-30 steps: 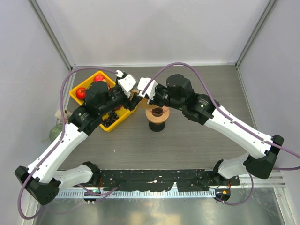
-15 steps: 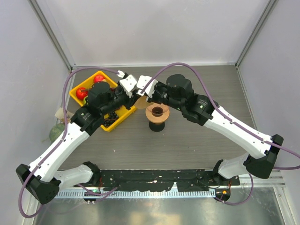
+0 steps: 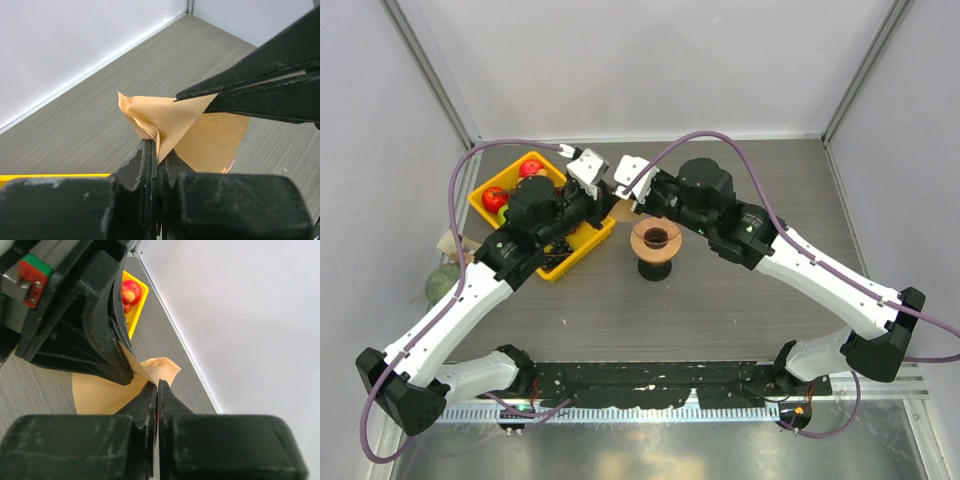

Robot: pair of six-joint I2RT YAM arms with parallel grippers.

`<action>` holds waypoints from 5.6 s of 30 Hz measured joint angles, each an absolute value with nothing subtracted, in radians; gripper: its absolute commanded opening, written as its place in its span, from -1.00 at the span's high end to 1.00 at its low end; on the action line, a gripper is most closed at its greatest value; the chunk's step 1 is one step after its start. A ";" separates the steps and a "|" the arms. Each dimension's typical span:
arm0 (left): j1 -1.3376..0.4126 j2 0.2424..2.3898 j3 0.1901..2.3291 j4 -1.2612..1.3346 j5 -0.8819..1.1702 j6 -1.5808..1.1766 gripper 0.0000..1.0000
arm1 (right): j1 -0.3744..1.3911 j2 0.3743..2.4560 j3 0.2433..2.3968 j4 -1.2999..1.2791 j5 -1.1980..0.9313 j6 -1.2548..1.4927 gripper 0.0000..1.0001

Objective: Place the coffee filter in the dripper

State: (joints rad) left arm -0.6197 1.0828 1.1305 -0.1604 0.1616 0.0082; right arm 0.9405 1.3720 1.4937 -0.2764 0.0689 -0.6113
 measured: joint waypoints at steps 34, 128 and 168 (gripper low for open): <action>-0.627 1.060 1.141 -0.213 0.097 0.071 -0.27 | 0.941 1.370 1.515 -0.414 0.012 -0.636 0.90; -0.629 1.158 1.261 -0.170 -0.058 -0.302 -0.30 | 0.898 1.401 1.444 -0.138 0.390 -0.129 0.90; -0.641 1.180 1.318 -0.245 -0.091 -0.333 -0.33 | 0.910 1.441 1.483 -0.142 0.417 -0.117 0.90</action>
